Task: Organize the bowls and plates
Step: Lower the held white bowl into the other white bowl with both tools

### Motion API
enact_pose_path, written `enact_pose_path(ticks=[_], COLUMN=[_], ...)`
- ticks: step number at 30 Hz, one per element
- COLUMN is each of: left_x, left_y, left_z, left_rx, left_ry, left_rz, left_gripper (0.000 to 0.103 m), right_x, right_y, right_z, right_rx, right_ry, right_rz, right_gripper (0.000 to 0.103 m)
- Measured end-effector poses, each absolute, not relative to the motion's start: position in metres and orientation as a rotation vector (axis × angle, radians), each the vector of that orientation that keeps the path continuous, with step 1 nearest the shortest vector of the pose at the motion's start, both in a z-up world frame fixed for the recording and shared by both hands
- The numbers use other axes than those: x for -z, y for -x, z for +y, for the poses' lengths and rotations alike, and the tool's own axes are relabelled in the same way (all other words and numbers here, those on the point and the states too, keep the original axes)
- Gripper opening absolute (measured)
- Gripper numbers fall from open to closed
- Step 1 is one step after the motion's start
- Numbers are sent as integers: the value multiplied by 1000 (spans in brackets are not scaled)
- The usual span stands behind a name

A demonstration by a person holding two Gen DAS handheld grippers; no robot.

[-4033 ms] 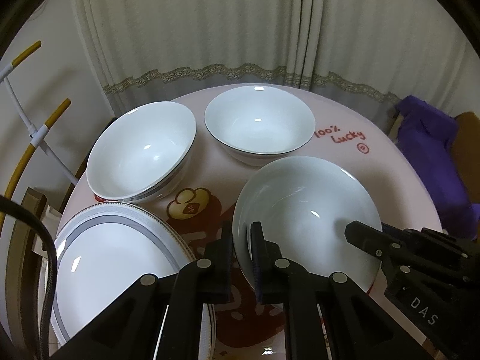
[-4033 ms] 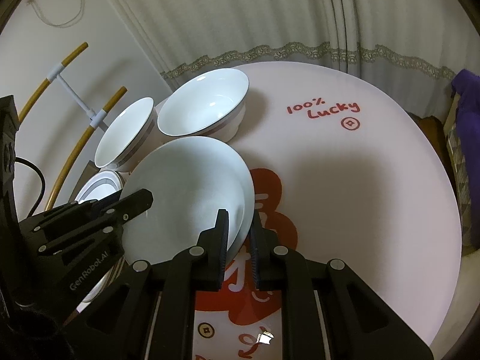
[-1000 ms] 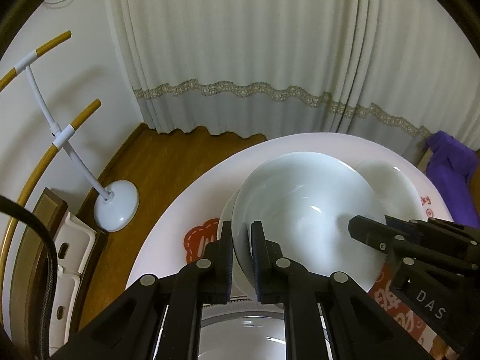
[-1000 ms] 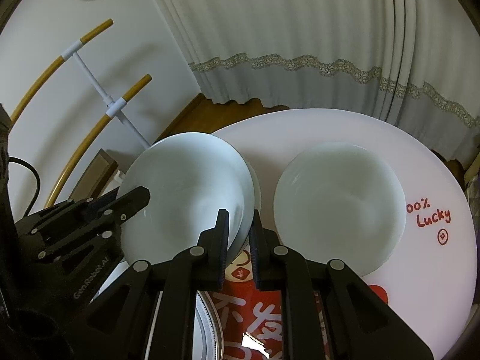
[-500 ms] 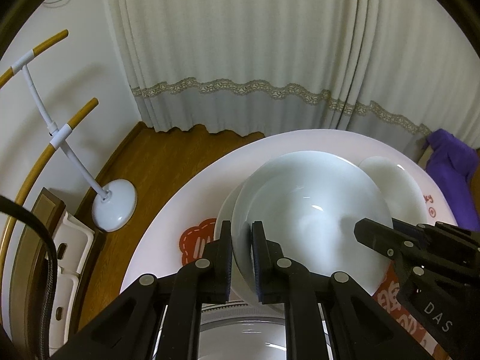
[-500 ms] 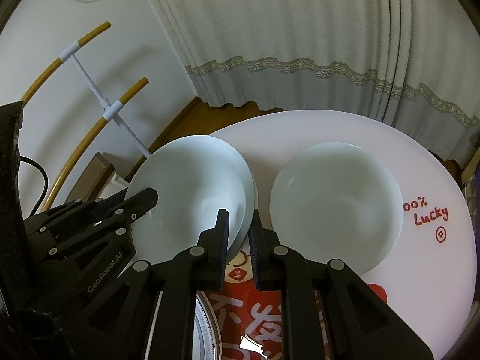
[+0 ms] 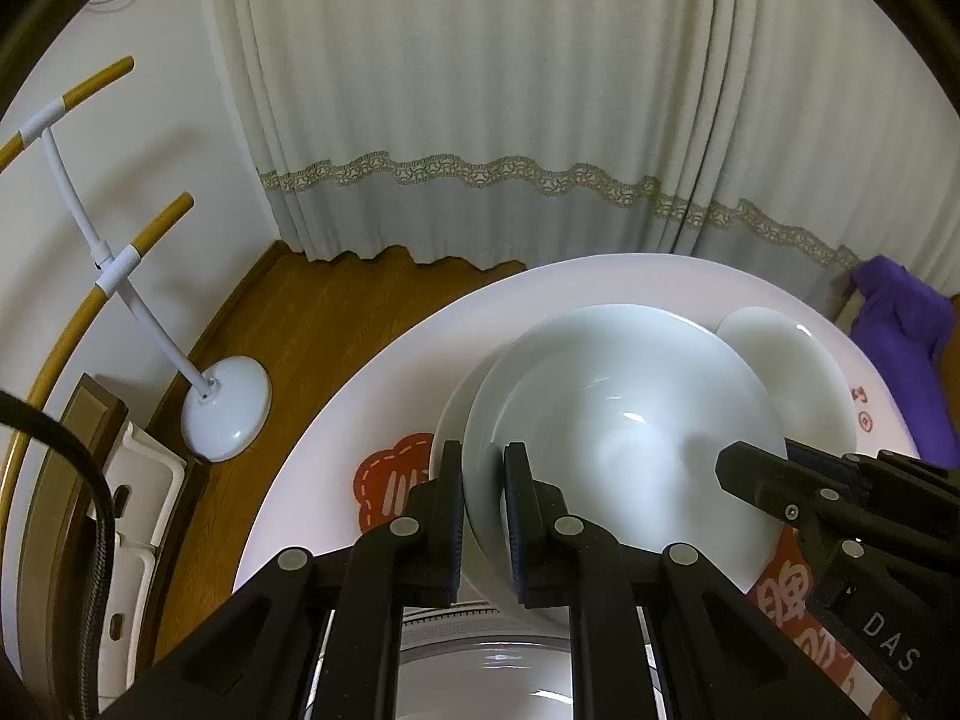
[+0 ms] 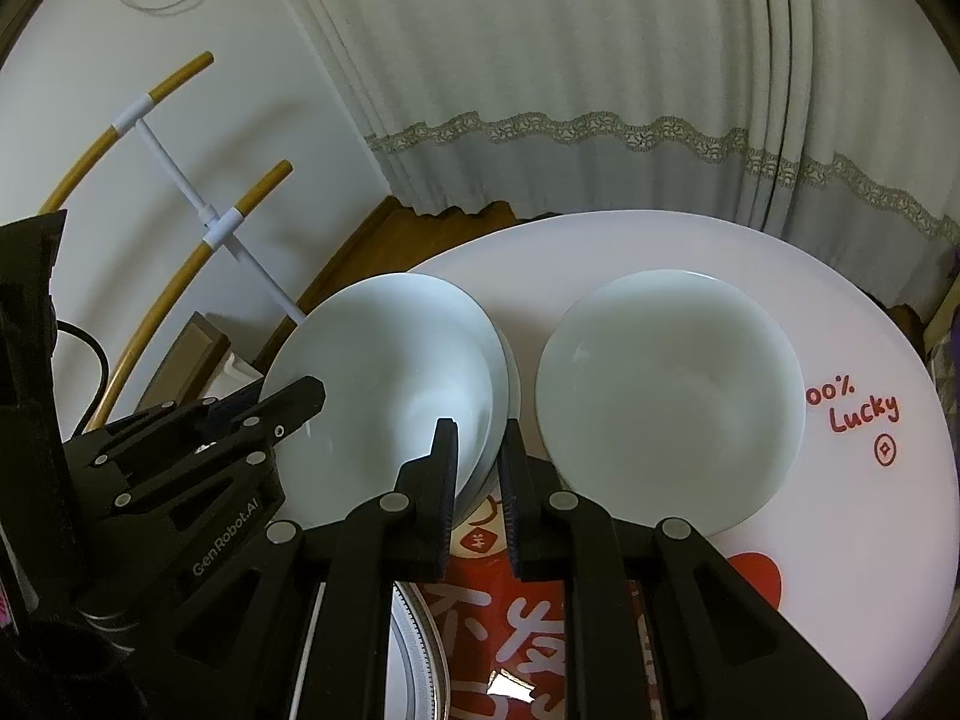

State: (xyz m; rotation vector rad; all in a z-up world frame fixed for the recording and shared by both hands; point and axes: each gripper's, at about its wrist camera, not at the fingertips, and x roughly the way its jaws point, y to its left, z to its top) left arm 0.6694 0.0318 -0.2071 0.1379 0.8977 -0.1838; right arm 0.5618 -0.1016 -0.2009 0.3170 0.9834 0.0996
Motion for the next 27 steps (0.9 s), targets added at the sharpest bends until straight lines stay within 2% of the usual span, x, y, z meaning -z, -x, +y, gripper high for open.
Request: enact_pose_path(ticks=[27], left_x=[207], left_y=[-668], left_z=[27], left_rx=[155], left_ry=[-165], left_rz=[894], left_gripper=[9], right_x=[209], right_y=[-553], right_z=[-109], right_rx=[-99], right_ry=[-408], right_rz=[1041], right_gripper=[16])
